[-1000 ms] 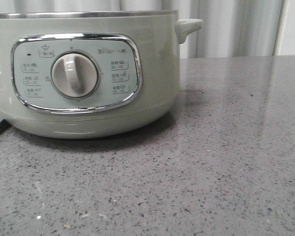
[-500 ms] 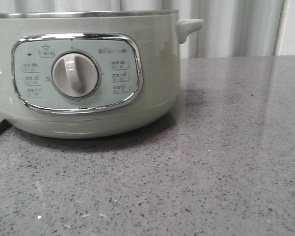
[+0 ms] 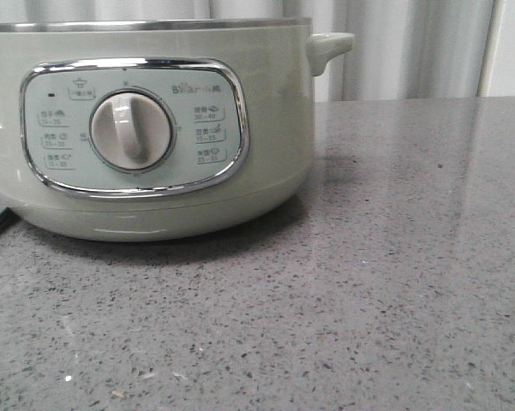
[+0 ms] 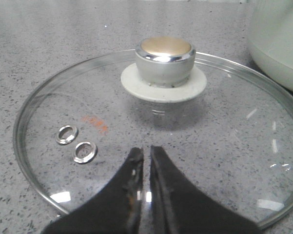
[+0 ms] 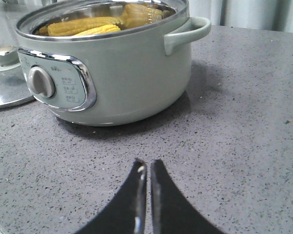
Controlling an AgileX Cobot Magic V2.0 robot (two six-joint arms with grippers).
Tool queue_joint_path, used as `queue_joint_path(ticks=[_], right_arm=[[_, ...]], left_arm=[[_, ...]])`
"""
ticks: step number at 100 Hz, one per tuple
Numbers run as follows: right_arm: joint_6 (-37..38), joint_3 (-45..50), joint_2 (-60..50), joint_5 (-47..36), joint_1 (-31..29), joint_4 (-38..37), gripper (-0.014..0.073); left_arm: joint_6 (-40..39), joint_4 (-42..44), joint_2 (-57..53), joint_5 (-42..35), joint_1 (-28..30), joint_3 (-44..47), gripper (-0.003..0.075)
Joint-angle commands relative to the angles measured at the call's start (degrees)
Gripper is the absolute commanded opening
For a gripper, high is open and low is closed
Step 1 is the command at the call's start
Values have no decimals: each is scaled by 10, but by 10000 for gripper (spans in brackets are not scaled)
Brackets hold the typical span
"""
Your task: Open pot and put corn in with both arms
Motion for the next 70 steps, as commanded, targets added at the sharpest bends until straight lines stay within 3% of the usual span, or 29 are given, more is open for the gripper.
queue_joint_path(ticks=[1, 19, 45, 70], right_arm=[[-6, -13, 3, -40, -2, 1, -74], [-6, 23, -16, -44, -49, 1, -74], [-6, 92, -78, -54, -236, 21, -74], [-6, 167, -133, -54, -303, 18, -74]], left_arm=[[0, -6, -18, -12, 0, 4, -20], [0, -6, -18, -12, 0, 4, -20], [0, -6, -18, -12, 0, 4, -20], [0, -6, -18, -12, 0, 4, -20]])
